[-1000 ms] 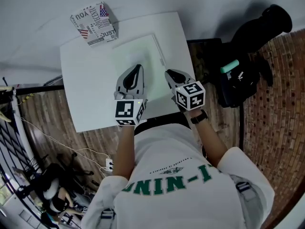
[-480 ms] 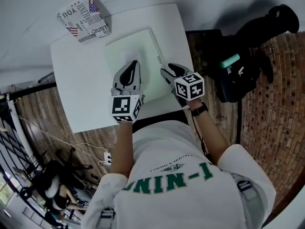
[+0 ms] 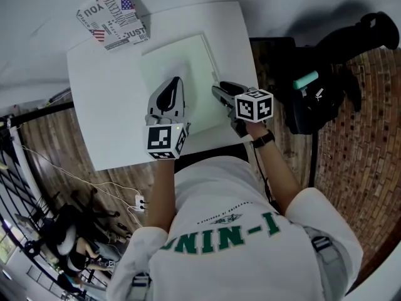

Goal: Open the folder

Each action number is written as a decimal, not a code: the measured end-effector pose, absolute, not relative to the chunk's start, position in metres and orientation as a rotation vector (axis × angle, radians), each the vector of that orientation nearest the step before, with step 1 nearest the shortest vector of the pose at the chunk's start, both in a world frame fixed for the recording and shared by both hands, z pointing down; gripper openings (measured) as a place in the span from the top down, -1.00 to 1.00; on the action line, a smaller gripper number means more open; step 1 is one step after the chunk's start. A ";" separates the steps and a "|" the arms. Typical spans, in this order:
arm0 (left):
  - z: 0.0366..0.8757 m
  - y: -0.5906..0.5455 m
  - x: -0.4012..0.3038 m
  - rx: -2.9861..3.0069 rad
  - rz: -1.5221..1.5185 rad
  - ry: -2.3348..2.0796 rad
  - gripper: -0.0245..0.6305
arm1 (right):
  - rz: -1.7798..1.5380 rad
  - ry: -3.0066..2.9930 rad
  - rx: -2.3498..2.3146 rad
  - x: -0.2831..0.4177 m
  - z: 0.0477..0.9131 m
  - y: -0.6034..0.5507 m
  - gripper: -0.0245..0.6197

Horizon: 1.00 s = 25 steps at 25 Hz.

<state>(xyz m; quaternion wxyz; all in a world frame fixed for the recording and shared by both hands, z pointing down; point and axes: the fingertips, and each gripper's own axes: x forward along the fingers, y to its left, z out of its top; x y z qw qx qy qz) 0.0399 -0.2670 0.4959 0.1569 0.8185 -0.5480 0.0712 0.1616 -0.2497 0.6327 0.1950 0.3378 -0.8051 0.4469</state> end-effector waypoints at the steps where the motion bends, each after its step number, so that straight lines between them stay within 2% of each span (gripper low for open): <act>1: 0.496 -0.267 0.038 2.340 0.204 -1.572 0.88 | 1.273 -2.255 0.947 0.161 0.633 -0.249 0.43; 5: 0.497 -0.263 0.031 2.330 0.207 -1.583 0.88 | 1.317 -2.248 0.982 0.160 0.633 -0.248 0.64; 25: 0.471 -0.228 -0.004 2.308 0.135 -1.653 0.88 | 1.208 -2.371 1.020 0.138 0.562 -0.237 0.73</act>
